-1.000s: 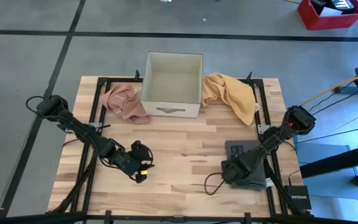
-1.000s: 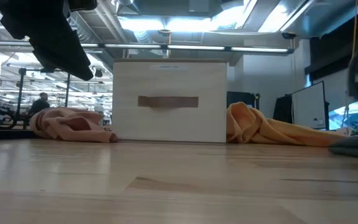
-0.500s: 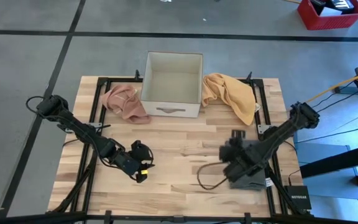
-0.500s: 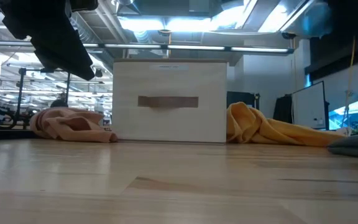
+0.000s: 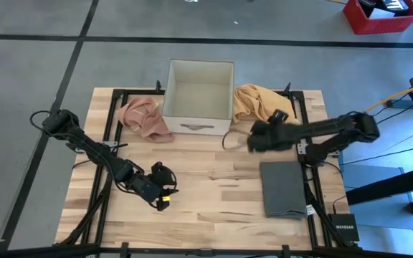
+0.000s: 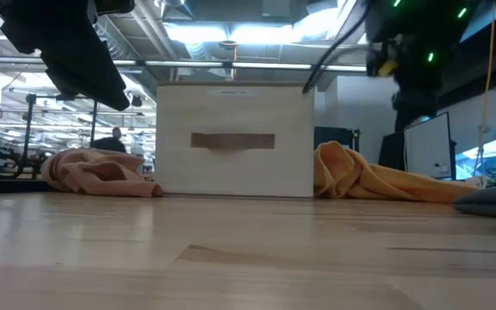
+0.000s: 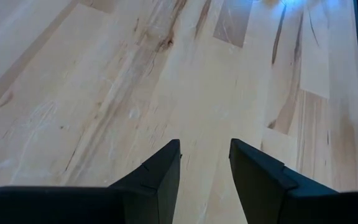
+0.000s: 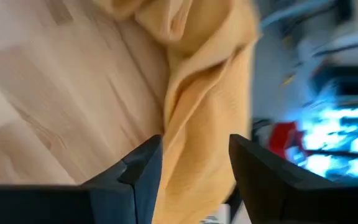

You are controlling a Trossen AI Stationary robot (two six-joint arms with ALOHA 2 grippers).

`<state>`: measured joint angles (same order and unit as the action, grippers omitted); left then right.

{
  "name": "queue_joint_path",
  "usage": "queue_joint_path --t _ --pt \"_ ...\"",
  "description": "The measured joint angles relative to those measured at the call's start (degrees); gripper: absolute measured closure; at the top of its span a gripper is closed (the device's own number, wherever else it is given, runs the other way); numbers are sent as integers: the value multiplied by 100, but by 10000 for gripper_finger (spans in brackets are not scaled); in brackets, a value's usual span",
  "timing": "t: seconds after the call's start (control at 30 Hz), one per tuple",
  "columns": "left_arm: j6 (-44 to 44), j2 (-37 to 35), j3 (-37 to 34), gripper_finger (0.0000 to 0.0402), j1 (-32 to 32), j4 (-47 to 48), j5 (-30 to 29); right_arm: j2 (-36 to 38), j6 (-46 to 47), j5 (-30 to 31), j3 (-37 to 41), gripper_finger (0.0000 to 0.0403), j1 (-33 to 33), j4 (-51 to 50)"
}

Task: Fold towel
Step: Fold the yellow towel

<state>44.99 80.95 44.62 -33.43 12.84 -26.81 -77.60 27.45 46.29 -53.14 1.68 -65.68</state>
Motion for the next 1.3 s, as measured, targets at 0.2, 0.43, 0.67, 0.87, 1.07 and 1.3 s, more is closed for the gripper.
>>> queue_joint_path --t 0.2,0.43,0.67,0.87,1.07,1.3 --pt "-56 0 0 270 0 -1 -37 423 -1314 -1285 777 215 -1775 1369" --pt "-197 0 0 270 0 0 -59 423 -1755 -2735 1343 215 -3163 2537" --pt "-197 0 0 270 20 0 -103 423 -1745 -2725 1606 231 -3560 2577" --pt "-197 0 0 270 20 0 -103 392 -1109 -2733 1896 370 -3551 2717" --pt "-189 0 0 270 14 0 -100 634 -983 -2964 1545 395 -2996 2184" --pt "-297 0 0 270 15 -4 -100 1446 -256 -2669 170 398 -1729 1029"
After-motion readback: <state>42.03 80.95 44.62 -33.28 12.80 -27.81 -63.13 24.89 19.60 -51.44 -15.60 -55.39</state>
